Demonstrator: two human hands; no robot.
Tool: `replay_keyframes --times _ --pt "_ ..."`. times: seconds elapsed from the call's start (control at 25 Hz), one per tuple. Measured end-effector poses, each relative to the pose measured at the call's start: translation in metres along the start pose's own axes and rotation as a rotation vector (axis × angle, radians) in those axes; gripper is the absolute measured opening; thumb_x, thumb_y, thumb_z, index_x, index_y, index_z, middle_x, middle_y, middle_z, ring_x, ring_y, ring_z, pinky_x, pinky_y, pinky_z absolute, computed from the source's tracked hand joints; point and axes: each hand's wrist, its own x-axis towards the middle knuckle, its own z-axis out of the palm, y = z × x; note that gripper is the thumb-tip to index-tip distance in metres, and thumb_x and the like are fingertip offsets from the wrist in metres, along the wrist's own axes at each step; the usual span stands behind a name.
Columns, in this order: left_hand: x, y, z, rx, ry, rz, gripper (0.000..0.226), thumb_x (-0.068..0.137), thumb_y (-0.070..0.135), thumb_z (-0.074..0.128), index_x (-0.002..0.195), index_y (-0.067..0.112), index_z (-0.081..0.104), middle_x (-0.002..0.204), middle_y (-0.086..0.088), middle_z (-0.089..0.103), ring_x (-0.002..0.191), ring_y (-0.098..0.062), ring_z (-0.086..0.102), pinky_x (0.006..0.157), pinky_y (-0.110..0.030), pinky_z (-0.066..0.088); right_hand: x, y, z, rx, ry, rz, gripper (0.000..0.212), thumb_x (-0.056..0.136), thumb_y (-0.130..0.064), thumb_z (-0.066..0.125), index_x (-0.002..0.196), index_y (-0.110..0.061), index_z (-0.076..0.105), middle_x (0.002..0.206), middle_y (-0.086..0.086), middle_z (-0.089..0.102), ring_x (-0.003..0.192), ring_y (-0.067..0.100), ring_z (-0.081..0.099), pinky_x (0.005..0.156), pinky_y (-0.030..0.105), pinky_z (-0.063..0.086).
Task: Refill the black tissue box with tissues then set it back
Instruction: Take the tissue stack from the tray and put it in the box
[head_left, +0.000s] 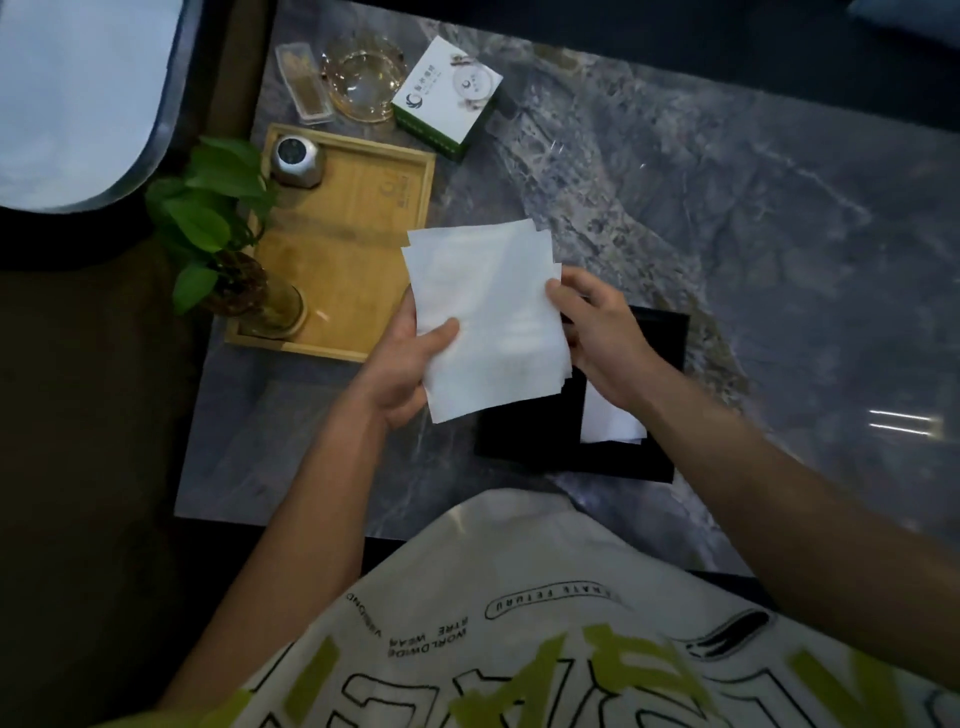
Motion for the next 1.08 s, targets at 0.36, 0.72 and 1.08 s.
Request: replay_keyframes --times 0.36,0.72,1.08 --pt "-0.025 -0.041 0.074 0.044 -0.033 -0.045 0.055 0.094 0.001 0.054 0.144 0.017 0.038 0.134 -0.010 0.059 0.115 -0.031 0.062 0.085 -0.045 0.057 -0.046 0.010 -0.078 0.030 0.214 -0.093 0.018 0.092 -0.023 0.061 0.075 -0.026 0.064 0.074 -0.003 0.069 0.064 0.015 0.064 0.051 0.026 0.050" --pt "-0.037 -0.071 0.126 0.055 -0.177 -0.020 0.061 0.092 0.010 0.062 0.145 0.028 0.040 0.141 -0.006 0.055 0.126 -0.030 0.055 0.090 -0.045 0.053 -0.063 -0.001 -0.146 0.349 0.018 0.058 0.009 0.093 -0.020 0.061 0.084 -0.021 0.061 0.062 -0.007 0.065 0.052 0.007 0.058 0.050 0.020 0.046" --pt "-0.054 -0.088 0.151 0.114 -0.137 0.010 0.063 0.097 0.000 0.050 0.149 0.028 0.032 0.145 -0.005 0.051 0.128 -0.027 0.054 0.093 -0.045 0.053 -0.074 -0.011 -0.162 0.213 -0.007 -0.156 0.006 0.095 -0.017 0.060 0.089 -0.014 0.061 0.057 -0.013 0.063 0.047 0.000 0.055 0.043 0.017 0.042"
